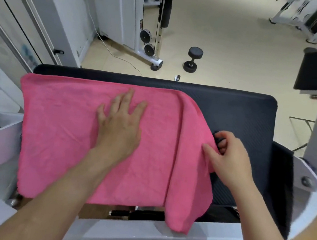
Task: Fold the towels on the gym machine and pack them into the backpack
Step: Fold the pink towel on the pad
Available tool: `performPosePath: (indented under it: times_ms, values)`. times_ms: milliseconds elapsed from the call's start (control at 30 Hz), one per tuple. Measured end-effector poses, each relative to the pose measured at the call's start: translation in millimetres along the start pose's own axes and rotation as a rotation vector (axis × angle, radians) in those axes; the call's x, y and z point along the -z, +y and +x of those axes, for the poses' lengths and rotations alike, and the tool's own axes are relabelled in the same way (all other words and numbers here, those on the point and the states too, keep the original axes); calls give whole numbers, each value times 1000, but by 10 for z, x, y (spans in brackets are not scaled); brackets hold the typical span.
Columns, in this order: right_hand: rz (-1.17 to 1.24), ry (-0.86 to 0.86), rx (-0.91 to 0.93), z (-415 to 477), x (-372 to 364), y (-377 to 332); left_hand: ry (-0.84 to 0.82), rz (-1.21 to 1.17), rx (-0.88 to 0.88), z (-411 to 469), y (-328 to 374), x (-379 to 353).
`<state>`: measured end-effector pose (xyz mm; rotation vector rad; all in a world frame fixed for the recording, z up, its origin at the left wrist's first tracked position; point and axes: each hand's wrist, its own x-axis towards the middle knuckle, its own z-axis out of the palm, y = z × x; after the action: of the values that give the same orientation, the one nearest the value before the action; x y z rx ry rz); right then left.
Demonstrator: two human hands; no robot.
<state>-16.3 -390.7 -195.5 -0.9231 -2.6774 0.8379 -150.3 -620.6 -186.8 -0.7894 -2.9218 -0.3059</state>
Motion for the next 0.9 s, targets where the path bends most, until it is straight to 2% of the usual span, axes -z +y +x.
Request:
performPosePath:
  times_ms: [67,133,200,267,400,500,600,733,800,900]
  values:
    - [-58,-44,-6,-78,-26,99,104,-136,-148,-42,179,2]
    - [-105,-69,-16,-76,-5,148,163,-289,-368,-71,451,-26]
    - [-64,-85,-40,-41,84,153,120,-346,-537,-36,775,-33]
    - [39,-94,-24,-2,225,120,81,-359,-619,63,1050,-57]
    - [101,-34,238,143,540,-24,-36,-373,-554,355,1398,-89]
    - [131,85,305,386,739,-87,-67,-478,-480,632,1569,-45]
    - [279,187,171,614,841,-6,24,-573,-322,908,1721,-48]
    - [383,-42,-138,467,622,401,46,-714,-220,1076,1836,-98]
    - [294,-42,-150,282,477,615,47,-740,-218,1115,1868,-144]
    - [129,59,-98,130,418,805,38,-713,-219,1135,1917,-246]
